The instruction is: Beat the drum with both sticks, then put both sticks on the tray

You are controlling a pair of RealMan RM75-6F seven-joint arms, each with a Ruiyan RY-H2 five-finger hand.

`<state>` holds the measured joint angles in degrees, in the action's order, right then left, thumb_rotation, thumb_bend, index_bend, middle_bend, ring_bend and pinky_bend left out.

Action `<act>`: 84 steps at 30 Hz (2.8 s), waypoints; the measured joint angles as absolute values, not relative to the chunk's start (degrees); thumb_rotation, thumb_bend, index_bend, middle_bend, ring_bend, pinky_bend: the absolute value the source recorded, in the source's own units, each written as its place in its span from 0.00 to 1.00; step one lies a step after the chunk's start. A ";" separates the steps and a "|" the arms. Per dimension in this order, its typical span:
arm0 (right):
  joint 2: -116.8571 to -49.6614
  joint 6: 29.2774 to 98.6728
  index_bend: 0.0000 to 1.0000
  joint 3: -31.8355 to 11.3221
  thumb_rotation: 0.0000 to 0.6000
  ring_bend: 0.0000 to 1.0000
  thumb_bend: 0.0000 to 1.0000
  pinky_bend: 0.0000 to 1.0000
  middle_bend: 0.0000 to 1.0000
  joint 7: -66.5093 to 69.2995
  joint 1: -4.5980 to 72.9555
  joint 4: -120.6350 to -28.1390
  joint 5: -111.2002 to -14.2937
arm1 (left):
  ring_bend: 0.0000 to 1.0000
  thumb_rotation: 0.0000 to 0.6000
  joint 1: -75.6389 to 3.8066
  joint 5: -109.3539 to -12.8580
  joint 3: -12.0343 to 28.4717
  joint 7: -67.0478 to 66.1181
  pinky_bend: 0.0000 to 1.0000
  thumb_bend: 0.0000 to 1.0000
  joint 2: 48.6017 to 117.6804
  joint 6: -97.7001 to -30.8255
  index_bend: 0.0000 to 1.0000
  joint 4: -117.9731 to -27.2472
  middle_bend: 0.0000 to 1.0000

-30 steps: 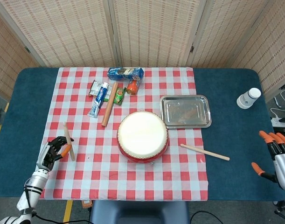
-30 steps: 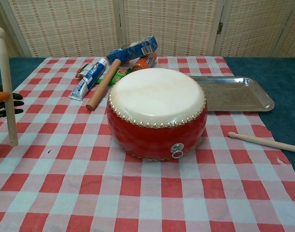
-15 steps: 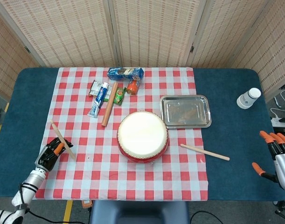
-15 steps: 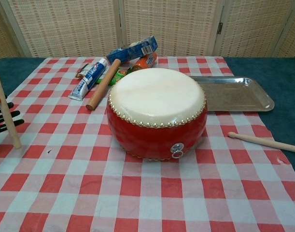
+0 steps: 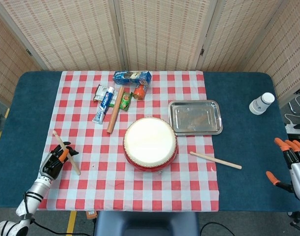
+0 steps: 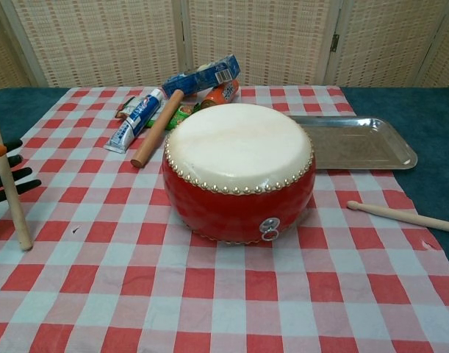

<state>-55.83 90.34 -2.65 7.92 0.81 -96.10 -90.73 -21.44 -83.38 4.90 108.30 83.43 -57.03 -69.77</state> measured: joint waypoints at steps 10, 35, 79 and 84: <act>-56.00 90.47 0.00 -2.65 1.00 0.00 0.16 0.09 0.14 7.97 0.93 -95.95 -91.21 | 0.53 0.89 -20.12 -84.35 4.67 99.47 0.48 0.36 83.25 -61.83 0.52 -71.69 0.63; -55.90 90.53 0.00 -2.75 1.00 0.00 0.16 0.10 0.14 7.45 1.16 -96.58 -91.44 | 0.56 0.88 -18.49 -92.13 -2.39 91.79 0.52 0.35 87.39 -70.96 0.59 -65.40 0.69; -56.08 91.80 0.00 -2.95 1.00 0.00 0.16 0.12 0.14 7.66 0.88 -96.92 -91.99 | 0.72 1.00 -18.67 -91.00 -4.05 84.94 0.73 0.36 94.43 -70.85 0.77 -58.20 0.90; -56.01 91.99 0.00 -3.00 1.00 0.00 0.16 0.12 0.14 7.75 0.77 -96.90 -91.89 | 0.75 1.00 -18.57 -90.59 -3.83 83.24 0.82 0.38 95.77 -70.80 0.80 -57.52 0.93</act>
